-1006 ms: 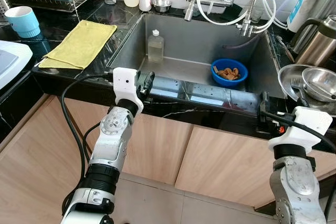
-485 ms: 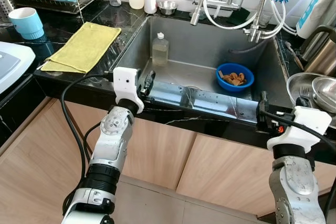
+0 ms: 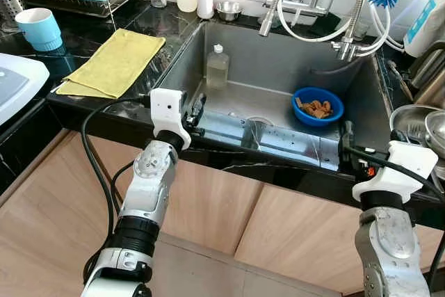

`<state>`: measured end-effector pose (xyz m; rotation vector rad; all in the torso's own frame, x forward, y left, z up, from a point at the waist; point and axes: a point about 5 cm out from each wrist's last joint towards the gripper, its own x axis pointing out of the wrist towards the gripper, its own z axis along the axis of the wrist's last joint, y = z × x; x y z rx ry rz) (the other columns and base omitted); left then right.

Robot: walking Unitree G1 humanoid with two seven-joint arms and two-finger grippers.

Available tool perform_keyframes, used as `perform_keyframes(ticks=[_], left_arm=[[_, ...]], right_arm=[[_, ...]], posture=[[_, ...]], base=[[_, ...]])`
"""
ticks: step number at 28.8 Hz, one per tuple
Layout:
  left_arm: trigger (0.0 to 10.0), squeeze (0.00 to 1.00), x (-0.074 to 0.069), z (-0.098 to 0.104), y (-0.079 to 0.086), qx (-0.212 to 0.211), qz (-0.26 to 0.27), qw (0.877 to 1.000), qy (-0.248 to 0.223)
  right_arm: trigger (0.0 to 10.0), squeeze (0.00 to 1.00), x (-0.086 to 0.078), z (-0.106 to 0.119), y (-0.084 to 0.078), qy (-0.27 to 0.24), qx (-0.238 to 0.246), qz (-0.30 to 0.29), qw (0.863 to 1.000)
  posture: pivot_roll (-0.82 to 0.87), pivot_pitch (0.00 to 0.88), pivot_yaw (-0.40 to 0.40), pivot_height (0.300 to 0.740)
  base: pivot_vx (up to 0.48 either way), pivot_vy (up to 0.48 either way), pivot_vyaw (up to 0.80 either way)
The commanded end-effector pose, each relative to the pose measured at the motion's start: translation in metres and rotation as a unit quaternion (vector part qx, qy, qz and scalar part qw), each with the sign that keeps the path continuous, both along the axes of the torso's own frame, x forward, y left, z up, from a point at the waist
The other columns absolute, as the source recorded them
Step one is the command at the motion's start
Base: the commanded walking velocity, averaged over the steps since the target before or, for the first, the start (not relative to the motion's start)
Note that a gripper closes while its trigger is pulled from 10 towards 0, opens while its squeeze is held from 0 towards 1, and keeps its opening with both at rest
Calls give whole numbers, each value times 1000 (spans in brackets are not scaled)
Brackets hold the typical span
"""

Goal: Kitchen organization

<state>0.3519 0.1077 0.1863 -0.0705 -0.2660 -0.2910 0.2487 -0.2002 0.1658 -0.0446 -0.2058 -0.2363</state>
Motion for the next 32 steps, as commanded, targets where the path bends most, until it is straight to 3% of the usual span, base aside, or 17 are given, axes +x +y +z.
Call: perform_keyframes(ticks=[1,32], left_arm=[[10000,0,1,3,-2,-2,-2,1000,-5],[10000,0,1,2,-2,-4,-1,1000,-6]], right_arm=[[10000,0,0,-2,-1,4,0,-1,1000],[10000,0,0,-3,-1,5,1,1,1000]], posture=[[85,103,-75,740],[83,106,-77,740]], base=[[326,0,0],[346,0,0]])
